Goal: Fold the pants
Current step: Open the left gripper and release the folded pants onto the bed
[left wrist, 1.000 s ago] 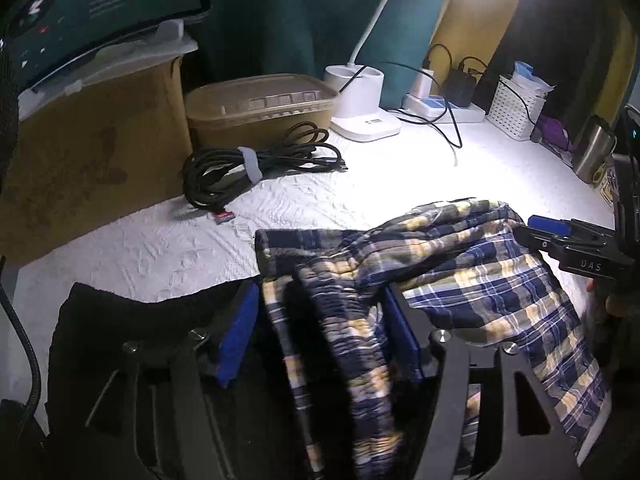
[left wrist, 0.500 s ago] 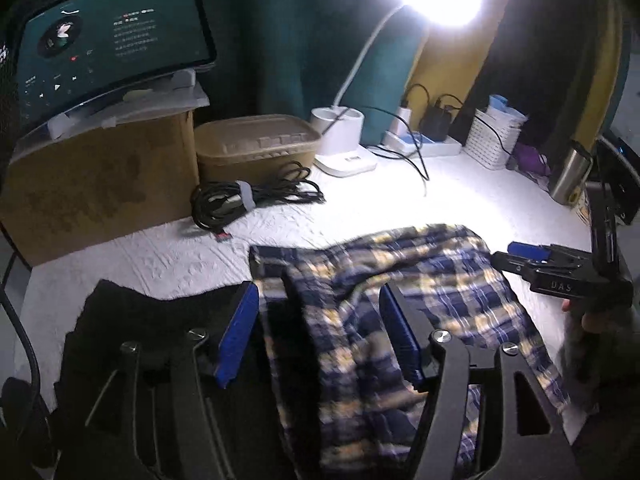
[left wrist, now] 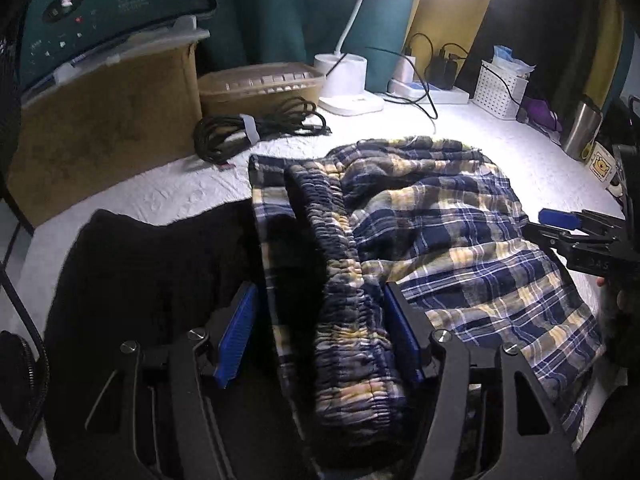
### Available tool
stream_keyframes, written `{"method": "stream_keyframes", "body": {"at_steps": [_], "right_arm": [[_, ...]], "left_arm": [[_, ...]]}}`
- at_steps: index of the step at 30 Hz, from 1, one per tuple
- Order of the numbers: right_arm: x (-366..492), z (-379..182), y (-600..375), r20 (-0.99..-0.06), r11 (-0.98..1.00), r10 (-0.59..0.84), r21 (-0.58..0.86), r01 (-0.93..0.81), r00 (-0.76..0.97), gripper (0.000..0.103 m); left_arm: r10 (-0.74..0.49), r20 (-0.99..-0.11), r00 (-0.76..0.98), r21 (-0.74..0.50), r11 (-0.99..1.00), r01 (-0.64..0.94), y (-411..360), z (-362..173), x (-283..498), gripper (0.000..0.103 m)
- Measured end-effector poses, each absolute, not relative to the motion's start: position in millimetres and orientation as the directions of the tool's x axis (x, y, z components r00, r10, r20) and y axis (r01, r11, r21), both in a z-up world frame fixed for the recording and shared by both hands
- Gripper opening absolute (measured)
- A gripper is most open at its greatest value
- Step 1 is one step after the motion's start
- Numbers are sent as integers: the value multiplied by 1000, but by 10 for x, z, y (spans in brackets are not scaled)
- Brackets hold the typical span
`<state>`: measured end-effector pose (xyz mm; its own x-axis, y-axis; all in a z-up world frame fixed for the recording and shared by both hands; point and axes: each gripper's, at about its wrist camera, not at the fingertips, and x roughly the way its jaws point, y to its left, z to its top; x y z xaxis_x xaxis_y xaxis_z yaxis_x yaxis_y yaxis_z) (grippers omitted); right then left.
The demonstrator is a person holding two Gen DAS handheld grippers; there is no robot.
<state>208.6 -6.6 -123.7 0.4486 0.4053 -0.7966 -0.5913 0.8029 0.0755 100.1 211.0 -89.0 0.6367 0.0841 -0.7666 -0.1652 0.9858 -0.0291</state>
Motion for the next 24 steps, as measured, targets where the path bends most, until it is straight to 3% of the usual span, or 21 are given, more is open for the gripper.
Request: {"method": "stream_keyframes", "body": {"at_steps": [8,24], "right_arm": [[1808,-1159,-155,-784,788,438,100,-607,440,63],[1286,-1258,-278,-786,765,452,98,-637,421,64]], "left_arm": [[40,-721,692,-53,992,-113,1971,-676,804,64],[60,-758,650,-38,990,-136,1842,-972,550,64]]}}
